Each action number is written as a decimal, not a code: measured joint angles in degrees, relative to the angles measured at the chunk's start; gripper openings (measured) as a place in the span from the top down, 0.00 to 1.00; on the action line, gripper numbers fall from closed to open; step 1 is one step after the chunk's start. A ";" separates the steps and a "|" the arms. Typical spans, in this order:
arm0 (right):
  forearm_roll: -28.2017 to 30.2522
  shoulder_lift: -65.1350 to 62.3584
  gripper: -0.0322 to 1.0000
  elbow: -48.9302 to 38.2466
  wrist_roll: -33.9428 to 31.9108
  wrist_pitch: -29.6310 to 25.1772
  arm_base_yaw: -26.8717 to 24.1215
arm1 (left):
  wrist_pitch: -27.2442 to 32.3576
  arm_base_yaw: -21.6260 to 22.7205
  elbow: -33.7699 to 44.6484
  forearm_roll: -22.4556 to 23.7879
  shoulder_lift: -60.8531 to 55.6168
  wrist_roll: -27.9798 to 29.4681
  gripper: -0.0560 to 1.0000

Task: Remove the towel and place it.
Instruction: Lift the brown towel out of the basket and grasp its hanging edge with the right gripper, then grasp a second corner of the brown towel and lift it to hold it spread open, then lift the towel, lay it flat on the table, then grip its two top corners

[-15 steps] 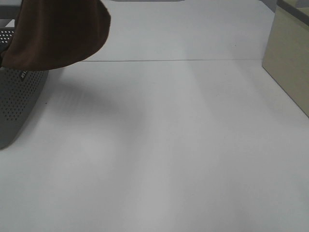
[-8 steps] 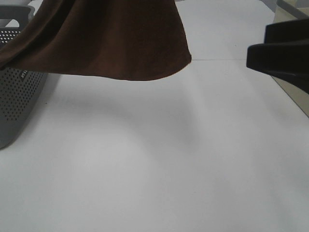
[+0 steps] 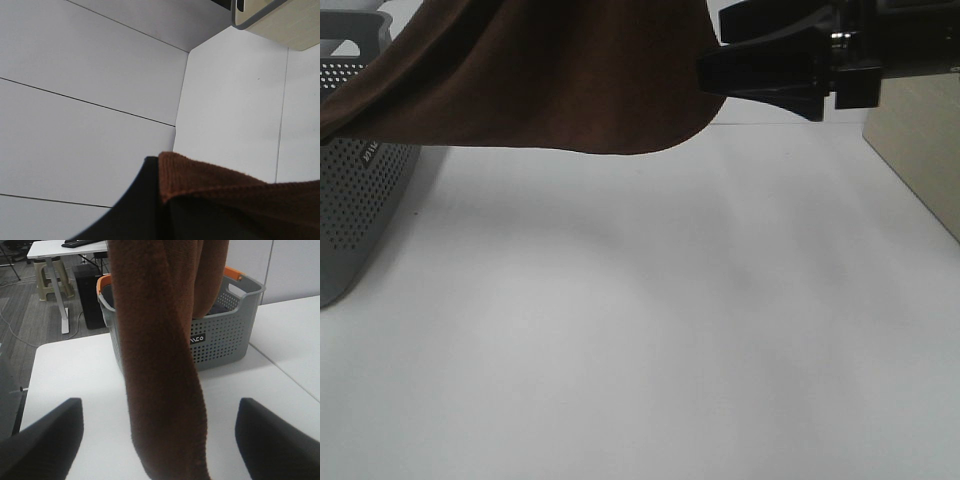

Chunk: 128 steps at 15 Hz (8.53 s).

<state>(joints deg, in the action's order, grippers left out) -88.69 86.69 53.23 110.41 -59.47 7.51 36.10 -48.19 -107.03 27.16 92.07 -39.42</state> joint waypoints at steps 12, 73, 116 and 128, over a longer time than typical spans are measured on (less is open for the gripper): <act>6.42 7.39 0.31 6.88 -4.81 -4.53 6.47 | -0.23 0.00 0.00 0.00 0.06 0.06 0.95; 59.70 36.27 0.96 84.97 -65.60 47.50 5.61 | -54.09 31.46 -46.70 -7.56 50.02 33.58 0.95; 63.08 -16.67 0.96 6.53 -95.91 -10.31 5.73 | 29.05 20.34 43.83 -44.23 -12.49 22.86 0.95; 66.69 -16.90 0.96 -13.35 -93.05 -10.08 5.04 | 30.14 4.18 49.33 -43.49 0.46 20.97 0.95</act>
<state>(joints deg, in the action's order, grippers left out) -22.00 69.79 39.88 17.36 -69.56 12.55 66.23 -44.00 -57.70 -16.33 92.53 -18.45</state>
